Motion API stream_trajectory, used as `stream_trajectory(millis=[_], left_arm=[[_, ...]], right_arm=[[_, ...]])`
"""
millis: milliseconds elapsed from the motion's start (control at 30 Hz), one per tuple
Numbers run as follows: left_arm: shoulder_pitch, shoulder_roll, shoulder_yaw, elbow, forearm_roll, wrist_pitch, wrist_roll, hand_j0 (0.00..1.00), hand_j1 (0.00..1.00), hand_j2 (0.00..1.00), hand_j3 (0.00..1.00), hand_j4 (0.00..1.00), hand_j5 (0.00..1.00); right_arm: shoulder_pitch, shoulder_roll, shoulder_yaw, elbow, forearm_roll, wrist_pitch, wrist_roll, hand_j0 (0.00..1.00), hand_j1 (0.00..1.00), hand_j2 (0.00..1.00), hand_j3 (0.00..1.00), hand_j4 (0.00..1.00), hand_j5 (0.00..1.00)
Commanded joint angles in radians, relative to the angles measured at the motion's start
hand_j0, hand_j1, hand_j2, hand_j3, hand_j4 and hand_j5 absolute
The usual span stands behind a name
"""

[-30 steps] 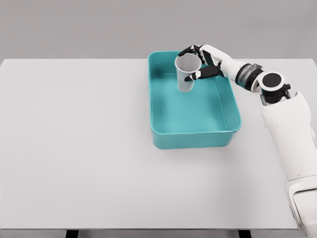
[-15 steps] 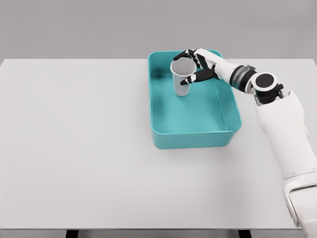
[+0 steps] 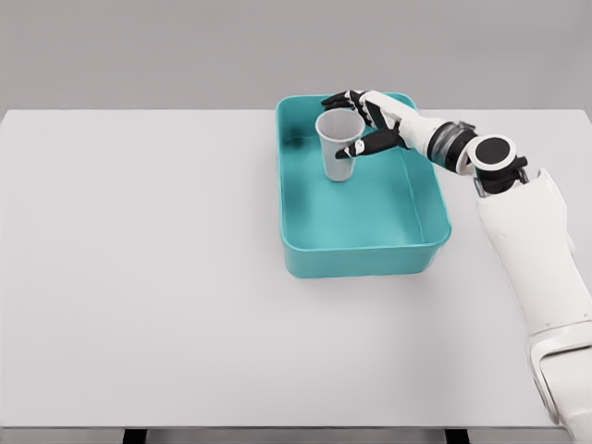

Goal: Put the paper cup into the basket with your right arm

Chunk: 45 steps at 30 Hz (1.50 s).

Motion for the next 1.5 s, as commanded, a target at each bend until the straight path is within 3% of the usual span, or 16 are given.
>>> stream_trajectory(millis=[0,600,1467], left_arm=[[0.0,0.0,0.001,0.0,0.0,0.0,0.0,1.0,1.0,1.0,1.0,1.0,1.0],[0.0,0.0,-0.001,0.0,0.0,0.0,0.0,1.0,1.0,1.0,1.0,1.0,1.0],[0.0,0.0,0.001,0.0,0.0,0.0,0.0,1.0,1.0,1.0,1.0,1.0,1.0]], right_arm=[[0.0,-0.001,0.002,-0.004,-0.006,-0.001,0.0,0.8,0.8,0.8,0.8,0.8,0.8],[0.002,-0.002,0.021,-0.007,-0.006,-0.006,0.0,0.91,0.91,0.91,0.91,0.91,0.91],[0.02,-0.011,0.038,-0.098,-0.004,-0.001,0.0,0.98,0.98,0.98,0.98,0.98,0.98]])
